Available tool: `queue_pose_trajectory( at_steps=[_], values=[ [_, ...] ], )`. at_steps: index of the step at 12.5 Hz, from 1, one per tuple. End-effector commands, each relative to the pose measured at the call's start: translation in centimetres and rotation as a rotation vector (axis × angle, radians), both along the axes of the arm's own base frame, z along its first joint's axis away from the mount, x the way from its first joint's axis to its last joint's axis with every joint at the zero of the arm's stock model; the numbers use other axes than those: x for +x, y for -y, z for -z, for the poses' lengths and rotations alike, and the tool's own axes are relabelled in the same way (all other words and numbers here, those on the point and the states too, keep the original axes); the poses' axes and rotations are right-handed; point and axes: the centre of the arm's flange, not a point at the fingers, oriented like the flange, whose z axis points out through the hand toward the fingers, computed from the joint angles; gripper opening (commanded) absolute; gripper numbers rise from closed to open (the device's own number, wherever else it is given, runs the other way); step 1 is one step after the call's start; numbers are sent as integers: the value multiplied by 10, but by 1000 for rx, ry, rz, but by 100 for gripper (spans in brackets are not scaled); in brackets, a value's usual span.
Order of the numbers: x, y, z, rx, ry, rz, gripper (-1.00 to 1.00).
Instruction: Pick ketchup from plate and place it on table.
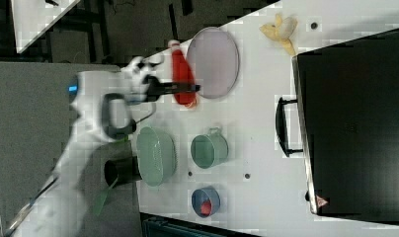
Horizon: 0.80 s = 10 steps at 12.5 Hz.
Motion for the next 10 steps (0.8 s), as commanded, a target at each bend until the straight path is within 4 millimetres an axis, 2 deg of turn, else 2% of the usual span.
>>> queue_pose_trajectory(
  at_steps=[1, 3, 5, 8, 10],
  values=[
    [-24, 34, -90, -10, 60, 92, 30],
    [-55, 49, -100, -6, 53, 131, 30],
    [-91, 62, -91, -11, 17, 165, 30],
    [-138, 76, -61, -19, -47, 262, 30],
    [-153, 75, -29, -21, -68, 302, 30]
  ],
)
